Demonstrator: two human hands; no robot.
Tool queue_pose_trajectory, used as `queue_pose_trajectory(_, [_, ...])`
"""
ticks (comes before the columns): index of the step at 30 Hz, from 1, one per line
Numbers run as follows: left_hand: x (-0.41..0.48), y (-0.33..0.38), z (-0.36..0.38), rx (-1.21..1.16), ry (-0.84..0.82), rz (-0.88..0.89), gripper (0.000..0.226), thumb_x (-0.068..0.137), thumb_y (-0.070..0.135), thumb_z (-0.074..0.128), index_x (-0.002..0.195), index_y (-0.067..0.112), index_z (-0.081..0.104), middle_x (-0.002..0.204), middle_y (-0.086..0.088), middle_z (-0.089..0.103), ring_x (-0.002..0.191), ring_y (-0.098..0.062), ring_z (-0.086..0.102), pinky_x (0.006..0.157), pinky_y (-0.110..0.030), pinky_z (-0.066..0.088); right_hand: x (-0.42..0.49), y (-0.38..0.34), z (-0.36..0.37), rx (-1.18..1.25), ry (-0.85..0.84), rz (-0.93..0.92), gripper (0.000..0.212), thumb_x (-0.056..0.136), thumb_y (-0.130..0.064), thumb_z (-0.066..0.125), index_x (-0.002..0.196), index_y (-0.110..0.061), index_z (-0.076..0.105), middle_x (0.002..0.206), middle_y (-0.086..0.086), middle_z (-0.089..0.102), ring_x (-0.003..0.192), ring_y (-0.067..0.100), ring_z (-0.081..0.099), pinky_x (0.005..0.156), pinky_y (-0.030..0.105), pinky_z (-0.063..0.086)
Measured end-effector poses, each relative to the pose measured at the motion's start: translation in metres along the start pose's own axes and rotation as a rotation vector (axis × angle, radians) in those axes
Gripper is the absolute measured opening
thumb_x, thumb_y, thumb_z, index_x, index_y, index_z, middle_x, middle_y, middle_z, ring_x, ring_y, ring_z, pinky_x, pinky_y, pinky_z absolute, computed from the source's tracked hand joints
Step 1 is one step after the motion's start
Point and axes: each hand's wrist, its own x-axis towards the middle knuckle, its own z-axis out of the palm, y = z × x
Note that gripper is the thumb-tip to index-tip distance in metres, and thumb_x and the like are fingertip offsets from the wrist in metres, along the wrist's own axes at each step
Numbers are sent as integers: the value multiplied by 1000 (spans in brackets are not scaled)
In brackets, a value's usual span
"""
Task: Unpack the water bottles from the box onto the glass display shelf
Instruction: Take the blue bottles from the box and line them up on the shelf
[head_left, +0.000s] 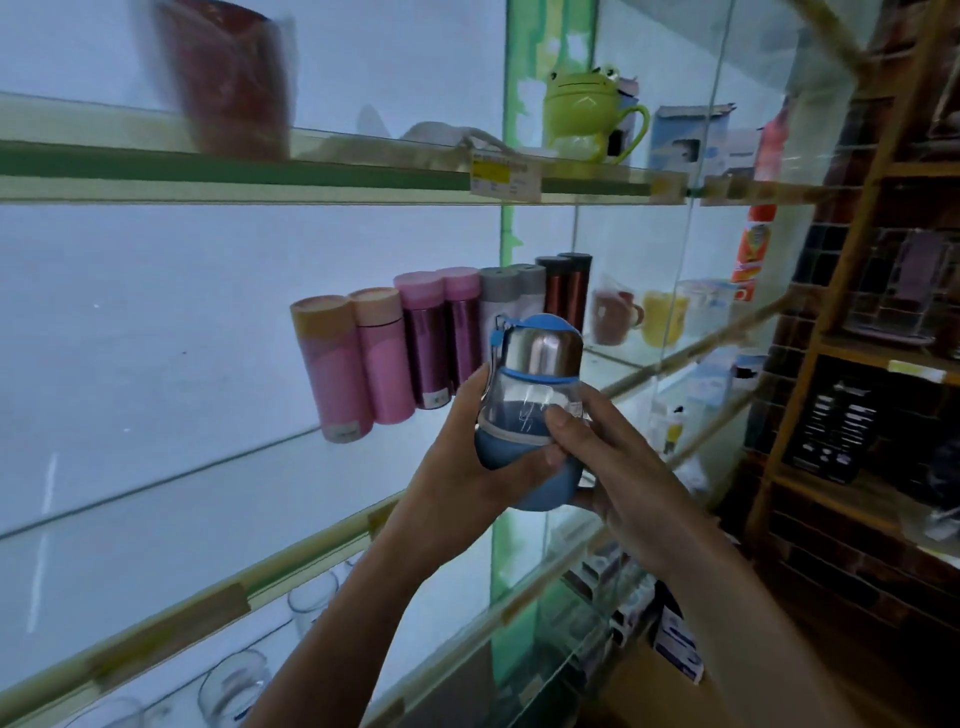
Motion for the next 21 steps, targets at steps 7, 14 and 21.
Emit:
queue_pose_trajectory(7, [-28, 12, -45, 121, 197, -76, 74, 86, 10, 77, 146, 30, 39, 120, 17, 67, 109, -3, 67, 78, -20, 57, 26, 5, 49, 32, -215, 0, 44, 86, -43, 63, 130, -38, 62, 117, -7, 77, 110, 12, 73, 96, 47, 59])
queue_pose_trajectory(14, [-61, 29, -84, 226, 370, -112, 72, 85, 15, 78, 143, 36, 41, 117, 25, 67, 104, 6, 66, 76, -14, 55, 39, 8, 103, 73, -410, 5, 33, 103, -29, 56, 136, -34, 60, 126, -7, 73, 118, 16, 70, 99, 56, 56])
queue_pose_trajectory(21, [-103, 43, -127, 331, 529, -152, 78, 85, 21, 79, 148, 37, 36, 126, 21, 63, 106, 10, 63, 76, -11, 53, 40, 15, 167, 118, -553, 2, 39, 98, -34, 60, 137, -35, 59, 127, -7, 73, 119, 15, 69, 99, 56, 56])
